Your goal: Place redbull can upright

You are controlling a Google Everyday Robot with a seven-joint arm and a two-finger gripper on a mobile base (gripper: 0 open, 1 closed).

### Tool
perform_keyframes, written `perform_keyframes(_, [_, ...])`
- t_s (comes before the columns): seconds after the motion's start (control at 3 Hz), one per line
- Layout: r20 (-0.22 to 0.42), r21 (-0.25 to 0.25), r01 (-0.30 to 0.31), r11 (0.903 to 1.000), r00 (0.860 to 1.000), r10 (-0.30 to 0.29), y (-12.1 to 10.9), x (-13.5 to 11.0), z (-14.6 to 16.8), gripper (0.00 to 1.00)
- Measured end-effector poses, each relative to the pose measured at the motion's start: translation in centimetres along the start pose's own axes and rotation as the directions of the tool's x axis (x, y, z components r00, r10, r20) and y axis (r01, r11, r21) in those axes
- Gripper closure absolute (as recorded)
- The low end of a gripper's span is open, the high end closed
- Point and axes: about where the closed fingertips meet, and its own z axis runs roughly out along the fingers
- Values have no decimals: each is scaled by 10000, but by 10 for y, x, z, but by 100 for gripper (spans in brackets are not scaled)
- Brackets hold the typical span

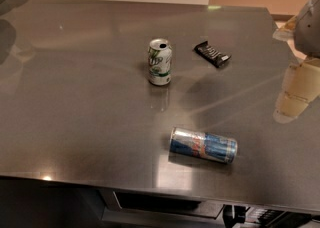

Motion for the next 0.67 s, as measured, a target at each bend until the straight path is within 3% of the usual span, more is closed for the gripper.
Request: perform_keyframes(0.67, [83,-78,140,9999,9999,-139,2,-6,-1,0])
